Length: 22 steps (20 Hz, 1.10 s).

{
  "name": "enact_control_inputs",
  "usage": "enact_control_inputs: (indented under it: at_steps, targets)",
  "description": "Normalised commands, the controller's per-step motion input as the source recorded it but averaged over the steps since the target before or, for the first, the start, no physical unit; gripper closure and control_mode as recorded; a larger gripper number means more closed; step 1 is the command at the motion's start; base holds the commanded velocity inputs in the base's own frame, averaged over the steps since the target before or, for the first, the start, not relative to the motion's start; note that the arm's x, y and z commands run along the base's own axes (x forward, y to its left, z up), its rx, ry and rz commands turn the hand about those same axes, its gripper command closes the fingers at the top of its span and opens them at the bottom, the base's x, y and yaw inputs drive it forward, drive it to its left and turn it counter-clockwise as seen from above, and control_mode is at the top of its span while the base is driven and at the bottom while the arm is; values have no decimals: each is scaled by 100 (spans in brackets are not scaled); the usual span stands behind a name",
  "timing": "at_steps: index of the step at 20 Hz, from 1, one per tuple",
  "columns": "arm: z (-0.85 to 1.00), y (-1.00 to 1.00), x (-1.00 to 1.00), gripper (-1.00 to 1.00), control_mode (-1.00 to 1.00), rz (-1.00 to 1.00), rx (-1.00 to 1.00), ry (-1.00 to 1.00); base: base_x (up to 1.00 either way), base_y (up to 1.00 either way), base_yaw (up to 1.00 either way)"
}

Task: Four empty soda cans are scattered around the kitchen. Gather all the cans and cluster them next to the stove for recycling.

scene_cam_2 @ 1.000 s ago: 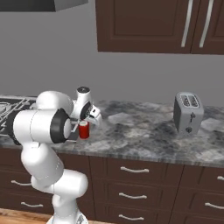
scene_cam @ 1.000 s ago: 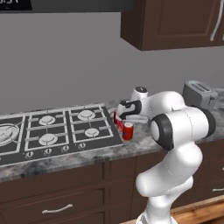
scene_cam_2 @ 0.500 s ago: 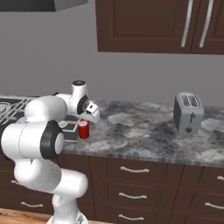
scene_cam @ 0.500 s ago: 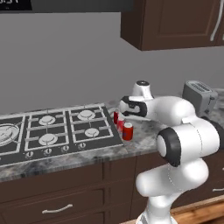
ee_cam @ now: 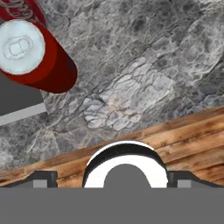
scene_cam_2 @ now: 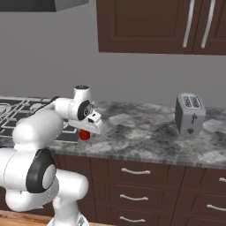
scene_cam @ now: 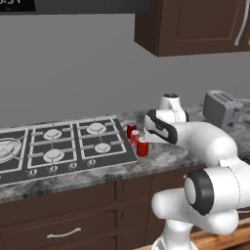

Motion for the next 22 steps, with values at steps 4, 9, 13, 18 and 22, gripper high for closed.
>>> enact_control_inputs:
  at_steps: [4, 9, 13, 18, 22]
  targets:
    - [-9, -6, -58, -100, -100, -4, -7, 23, 0, 0, 0]
    - [-1, 0, -31, -100, -100, -2, -4, 9, 0, 0, 0]
    - [0, 0, 0, -100, -100, 0, 0, 0, 0, 0, 0]
    - [0, 0, 0, -100, 100, 0, 0, 0, -2, 0, -6]
    - [0, 0, 0, -100, 100, 0, 0, 0, 0, 0, -49]
